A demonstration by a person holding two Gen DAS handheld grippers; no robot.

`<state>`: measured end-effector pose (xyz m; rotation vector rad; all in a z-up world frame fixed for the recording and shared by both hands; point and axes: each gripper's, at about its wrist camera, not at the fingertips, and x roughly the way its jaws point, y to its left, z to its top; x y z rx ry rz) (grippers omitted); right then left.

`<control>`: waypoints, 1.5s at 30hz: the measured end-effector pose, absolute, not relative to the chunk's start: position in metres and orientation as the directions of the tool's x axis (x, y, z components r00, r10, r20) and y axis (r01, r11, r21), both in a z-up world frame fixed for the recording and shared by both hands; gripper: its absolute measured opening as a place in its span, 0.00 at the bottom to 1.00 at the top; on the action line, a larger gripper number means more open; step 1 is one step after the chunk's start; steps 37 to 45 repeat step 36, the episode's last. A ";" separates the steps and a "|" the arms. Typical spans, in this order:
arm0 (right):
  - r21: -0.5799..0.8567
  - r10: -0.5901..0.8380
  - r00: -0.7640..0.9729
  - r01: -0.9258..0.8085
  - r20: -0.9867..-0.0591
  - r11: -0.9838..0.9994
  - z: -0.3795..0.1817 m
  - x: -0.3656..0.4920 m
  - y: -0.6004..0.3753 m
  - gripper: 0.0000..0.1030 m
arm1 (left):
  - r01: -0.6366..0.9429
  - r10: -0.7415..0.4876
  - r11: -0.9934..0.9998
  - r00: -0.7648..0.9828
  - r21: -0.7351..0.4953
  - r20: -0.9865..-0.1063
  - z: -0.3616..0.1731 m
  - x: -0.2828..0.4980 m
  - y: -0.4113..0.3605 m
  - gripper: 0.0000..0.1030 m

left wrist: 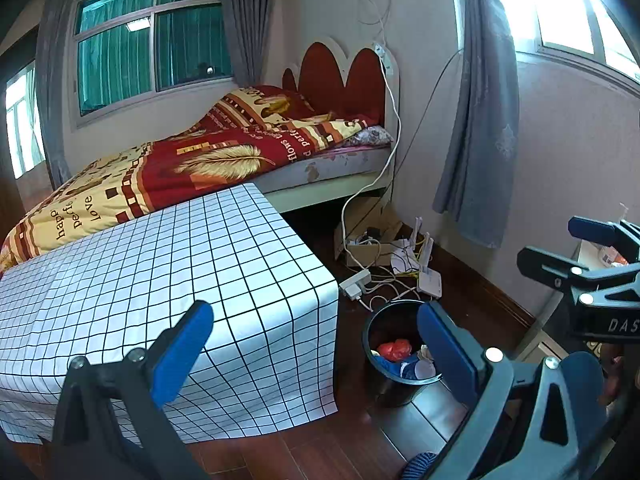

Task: Collect trash

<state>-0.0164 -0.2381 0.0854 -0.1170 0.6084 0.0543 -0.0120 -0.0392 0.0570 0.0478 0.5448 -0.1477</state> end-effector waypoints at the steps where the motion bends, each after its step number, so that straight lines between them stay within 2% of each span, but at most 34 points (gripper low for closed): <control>1: -0.092 0.017 0.819 -0.086 -0.573 0.992 0.085 -0.017 -0.238 1.00 | 0.153 -0.127 0.988 0.845 0.007 -0.519 0.057 -0.012 -0.038 0.99; 45: -0.101 0.015 0.814 -0.091 -0.580 0.991 0.078 -0.017 -0.234 1.00 | 0.151 -0.131 0.988 0.849 -0.003 -0.512 0.053 -0.010 -0.030 0.99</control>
